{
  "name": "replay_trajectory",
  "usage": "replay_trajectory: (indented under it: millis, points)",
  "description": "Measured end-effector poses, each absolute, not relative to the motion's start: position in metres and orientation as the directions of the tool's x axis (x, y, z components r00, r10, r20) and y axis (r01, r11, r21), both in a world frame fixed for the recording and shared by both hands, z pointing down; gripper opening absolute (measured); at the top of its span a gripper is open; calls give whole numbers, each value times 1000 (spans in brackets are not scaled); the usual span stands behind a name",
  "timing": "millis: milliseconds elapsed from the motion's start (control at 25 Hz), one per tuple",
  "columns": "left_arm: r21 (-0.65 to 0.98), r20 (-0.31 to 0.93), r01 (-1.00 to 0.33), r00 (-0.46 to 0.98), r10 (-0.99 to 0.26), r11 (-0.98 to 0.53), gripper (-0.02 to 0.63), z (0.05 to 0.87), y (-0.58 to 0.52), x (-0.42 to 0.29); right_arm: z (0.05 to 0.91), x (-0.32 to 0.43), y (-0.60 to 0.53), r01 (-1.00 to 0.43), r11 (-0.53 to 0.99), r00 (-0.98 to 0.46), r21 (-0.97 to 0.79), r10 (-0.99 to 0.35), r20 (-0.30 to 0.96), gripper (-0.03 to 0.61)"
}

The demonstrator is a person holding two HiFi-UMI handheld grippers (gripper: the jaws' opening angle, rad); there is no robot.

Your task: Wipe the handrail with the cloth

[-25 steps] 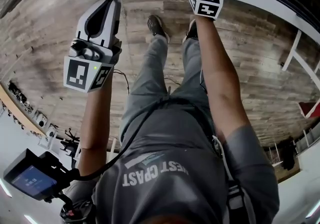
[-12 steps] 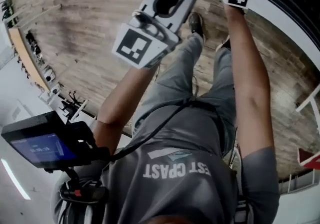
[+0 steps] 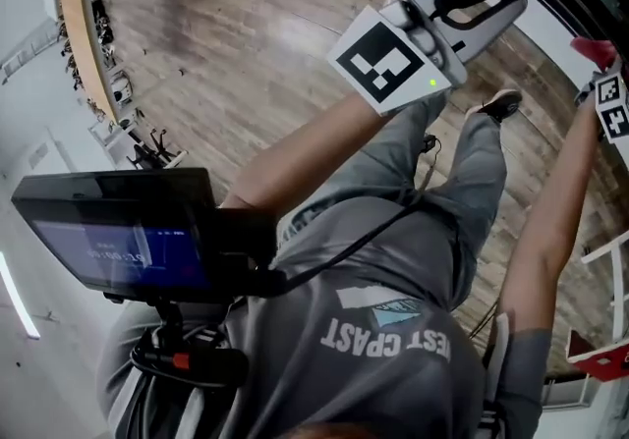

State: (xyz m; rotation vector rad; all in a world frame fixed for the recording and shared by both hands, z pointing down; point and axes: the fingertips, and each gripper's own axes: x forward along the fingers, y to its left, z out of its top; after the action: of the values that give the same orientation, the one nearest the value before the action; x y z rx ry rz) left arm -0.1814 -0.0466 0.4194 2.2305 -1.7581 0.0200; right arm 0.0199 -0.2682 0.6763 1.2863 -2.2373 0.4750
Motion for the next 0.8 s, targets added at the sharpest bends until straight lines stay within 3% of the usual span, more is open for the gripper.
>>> replay_trajectory:
  millis: [120, 240, 320, 560, 800]
  points:
    - [227, 214, -952, 253, -944, -204, 5, 425, -41, -181, 678, -47, -234, -777, 624, -552, -76, -620, 558, 69]
    - [222, 225, -954, 253, -941, -204, 5, 429, -35, -181, 670, -144, -180, -603, 784, -721, -145, -459, 520, 69]
    - [213, 220, -955, 253, -942, -206, 5, 430, -36, -181, 678, -176, -153, -554, 804, -758, -217, -379, 530, 69]
    - [186, 156, -950, 279, -948, -249, 5, 415, -55, -170, 681, -119, -102, -551, 738, -791, -390, -312, 527, 71]
    - [156, 83, -937, 327, -941, -312, 5, 394, -72, -158, 620, -29, -76, -473, 735, -852, -485, -242, 464, 71]
